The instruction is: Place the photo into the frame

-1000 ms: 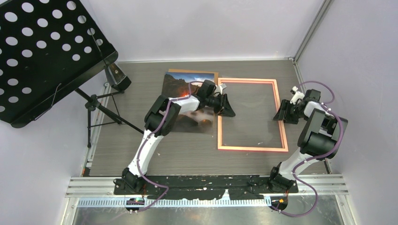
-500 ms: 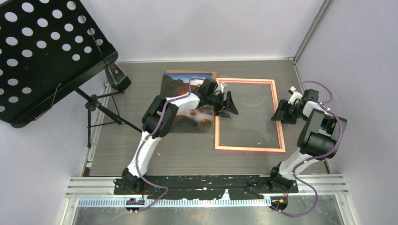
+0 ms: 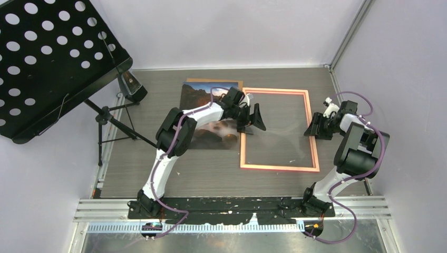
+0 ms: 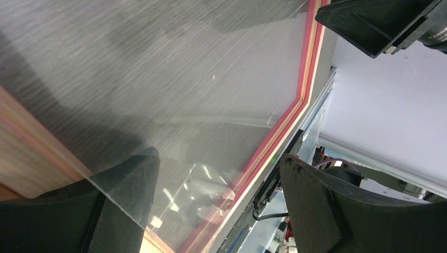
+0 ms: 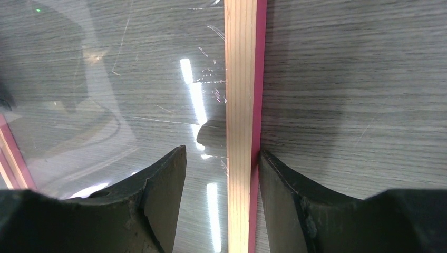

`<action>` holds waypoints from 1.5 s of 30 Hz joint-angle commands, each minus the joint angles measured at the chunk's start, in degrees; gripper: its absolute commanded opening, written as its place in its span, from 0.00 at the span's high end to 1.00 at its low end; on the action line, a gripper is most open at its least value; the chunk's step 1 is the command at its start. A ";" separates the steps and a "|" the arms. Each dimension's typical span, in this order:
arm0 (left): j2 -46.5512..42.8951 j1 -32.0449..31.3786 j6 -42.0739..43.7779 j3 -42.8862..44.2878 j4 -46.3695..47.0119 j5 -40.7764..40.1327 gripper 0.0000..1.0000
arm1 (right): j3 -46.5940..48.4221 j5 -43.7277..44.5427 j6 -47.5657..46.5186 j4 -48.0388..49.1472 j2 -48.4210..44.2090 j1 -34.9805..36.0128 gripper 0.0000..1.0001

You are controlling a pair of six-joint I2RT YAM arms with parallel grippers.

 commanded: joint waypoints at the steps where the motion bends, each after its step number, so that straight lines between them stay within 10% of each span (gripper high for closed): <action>1: -4.10 -0.30 2.36 -0.01 -5.67 -2.62 0.14 | -0.31 -1.67 0.13 -0.15 -3.18 0.47 0.41; 45: -12.61 -0.39 8.38 0.16 -21.15 -9.49 0.09 | -0.68 -2.79 -0.13 -0.02 -4.16 0.56 0.41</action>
